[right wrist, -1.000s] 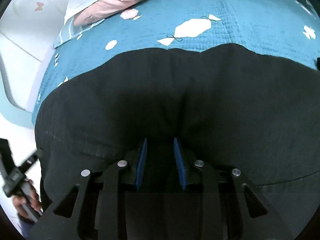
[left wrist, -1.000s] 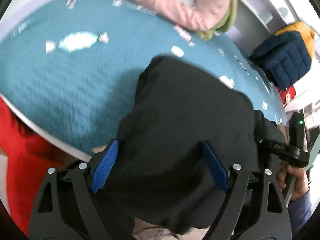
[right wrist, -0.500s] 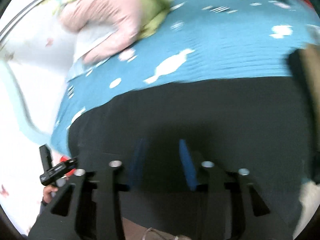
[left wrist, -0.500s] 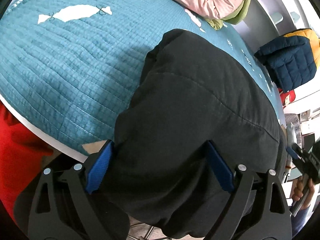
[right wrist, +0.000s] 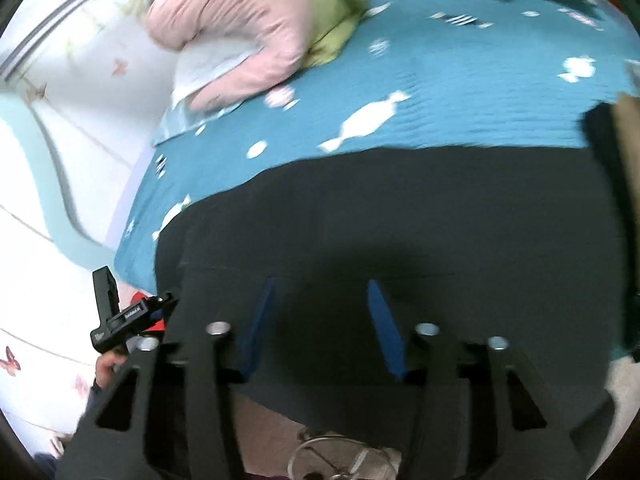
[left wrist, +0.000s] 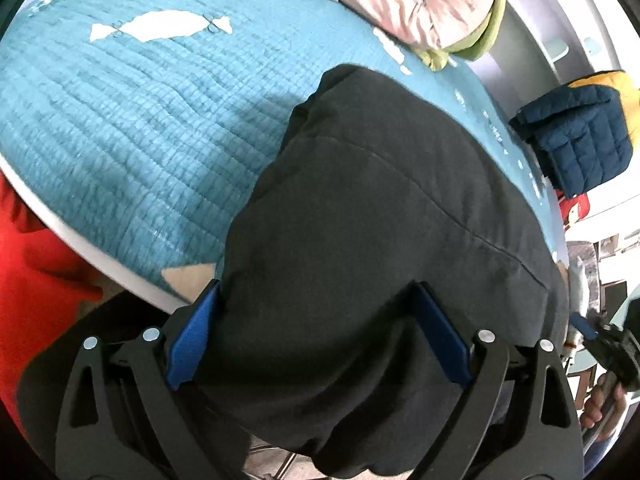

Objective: Fold large clothes

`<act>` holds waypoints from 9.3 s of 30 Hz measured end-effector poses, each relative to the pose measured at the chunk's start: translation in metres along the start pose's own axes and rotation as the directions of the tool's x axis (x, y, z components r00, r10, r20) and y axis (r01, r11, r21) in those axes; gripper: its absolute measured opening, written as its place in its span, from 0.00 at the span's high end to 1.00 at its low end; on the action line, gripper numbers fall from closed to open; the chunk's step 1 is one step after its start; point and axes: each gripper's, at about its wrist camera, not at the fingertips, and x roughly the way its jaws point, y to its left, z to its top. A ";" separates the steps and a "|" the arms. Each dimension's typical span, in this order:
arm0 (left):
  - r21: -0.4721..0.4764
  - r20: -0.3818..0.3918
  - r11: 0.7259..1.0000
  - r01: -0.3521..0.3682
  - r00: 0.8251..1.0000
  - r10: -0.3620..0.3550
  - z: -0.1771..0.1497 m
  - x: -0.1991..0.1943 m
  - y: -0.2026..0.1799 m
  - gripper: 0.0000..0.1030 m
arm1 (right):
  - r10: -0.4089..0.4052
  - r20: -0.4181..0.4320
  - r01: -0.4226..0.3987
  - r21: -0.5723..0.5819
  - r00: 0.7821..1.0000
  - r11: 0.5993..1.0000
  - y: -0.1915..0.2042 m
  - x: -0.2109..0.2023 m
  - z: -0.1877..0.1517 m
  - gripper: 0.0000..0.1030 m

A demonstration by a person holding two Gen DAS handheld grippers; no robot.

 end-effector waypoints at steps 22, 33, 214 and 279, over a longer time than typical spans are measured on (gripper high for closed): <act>-0.416 0.138 0.866 0.278 0.960 -0.242 -0.097 -0.001 0.028 0.10 | -0.114 -0.109 0.120 0.045 0.987 0.992 0.002 0.087 0.010 0.90; -0.457 0.131 0.821 0.342 0.939 -0.318 -0.100 0.042 0.042 0.05 | -0.080 0.016 0.077 0.153 0.997 0.985 0.003 0.056 -0.016 0.84; 0.700 -0.448 0.553 0.452 0.881 -0.154 -0.065 0.123 -0.485 0.19 | -0.163 0.682 -0.548 0.688 0.713 0.476 -0.223 -0.106 -0.120 0.65; 0.837 -0.544 0.258 0.483 0.679 0.493 -0.057 0.243 -0.584 0.08 | -0.060 0.412 -0.414 0.910 0.909 -0.029 -0.167 -0.106 -0.138 0.18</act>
